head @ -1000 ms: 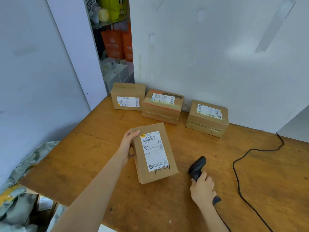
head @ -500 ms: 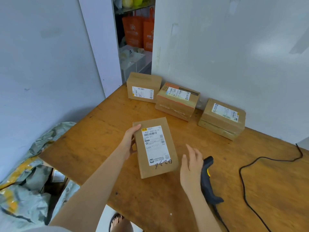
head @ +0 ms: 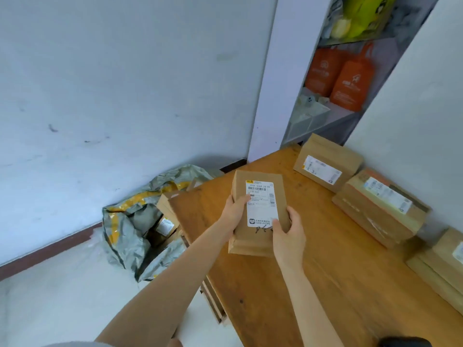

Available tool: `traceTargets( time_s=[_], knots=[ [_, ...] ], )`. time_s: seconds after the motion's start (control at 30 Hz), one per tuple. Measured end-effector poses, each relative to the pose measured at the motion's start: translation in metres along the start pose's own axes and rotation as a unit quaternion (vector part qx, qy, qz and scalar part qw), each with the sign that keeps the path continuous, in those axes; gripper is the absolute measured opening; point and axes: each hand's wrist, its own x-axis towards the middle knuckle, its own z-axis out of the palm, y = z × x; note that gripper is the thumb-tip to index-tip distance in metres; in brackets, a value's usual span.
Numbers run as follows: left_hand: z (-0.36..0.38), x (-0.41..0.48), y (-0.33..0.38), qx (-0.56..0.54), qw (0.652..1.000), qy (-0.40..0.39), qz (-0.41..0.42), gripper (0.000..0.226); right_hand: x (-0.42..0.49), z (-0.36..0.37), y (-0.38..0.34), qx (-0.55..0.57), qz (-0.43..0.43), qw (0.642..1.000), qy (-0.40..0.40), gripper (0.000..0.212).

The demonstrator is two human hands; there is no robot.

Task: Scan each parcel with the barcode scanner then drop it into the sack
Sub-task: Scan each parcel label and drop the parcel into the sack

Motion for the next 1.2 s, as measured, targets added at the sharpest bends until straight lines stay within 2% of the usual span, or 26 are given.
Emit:
traceTargets(
  time_s=[0.2, 0.43, 0.53, 0.67, 0.77, 0.8, 0.93, 1.0, 1.13, 1.2],
  knots=[
    [-0.129, 0.016, 0.031, 0.023, 0.984, 0.174, 0.033, 0.059, 0.006, 0.126, -0.060, 0.034, -0.051, 0.991, -0.119, 0.047],
    [-0.278, 0.042, 0.060, 0.008, 0.973, 0.230, 0.000, 0.044, -0.004, 0.269, -0.112, 0.018, -0.080, 0.973, -0.217, 0.051],
    [-0.324, 0.060, 0.070, -0.002, 0.975, 0.220, -0.013, 0.040, -0.001, 0.319, -0.121, -0.005, -0.085, 0.969, -0.231, 0.050],
    [-0.366, 0.088, 0.082, -0.034, 0.990, 0.130, -0.035, 0.039, 0.011, 0.365, -0.122, -0.037, -0.073, 0.967, -0.240, 0.054],
    [-0.392, 0.108, 0.084, 0.011, 0.985, 0.154, -0.070, 0.059, 0.022, 0.381, -0.112, -0.072, -0.063, 0.968, -0.234, 0.057],
    [-0.400, 0.112, 0.083, 0.028, 0.982, 0.169, -0.082, 0.060, 0.025, 0.382, -0.107, -0.079, -0.051, 0.969, -0.229, 0.054],
    [-0.420, 0.124, 0.079, 0.071, 0.973, 0.182, -0.121, 0.051, 0.025, 0.379, -0.088, -0.095, -0.033, 0.966, -0.240, 0.050],
    [-0.424, 0.132, 0.078, 0.109, 0.972, 0.160, -0.134, 0.047, 0.027, 0.377, -0.084, -0.099, -0.037, 0.965, -0.240, 0.046],
    [-0.404, 0.144, 0.086, 0.142, 0.973, 0.131, -0.129, 0.023, 0.034, 0.370, -0.085, -0.117, -0.046, 0.963, -0.237, 0.040],
    [-0.384, 0.149, 0.093, 0.164, 0.974, 0.099, -0.121, 0.028, 0.039, 0.362, -0.086, -0.117, -0.042, 0.965, -0.233, 0.039]
  ],
)
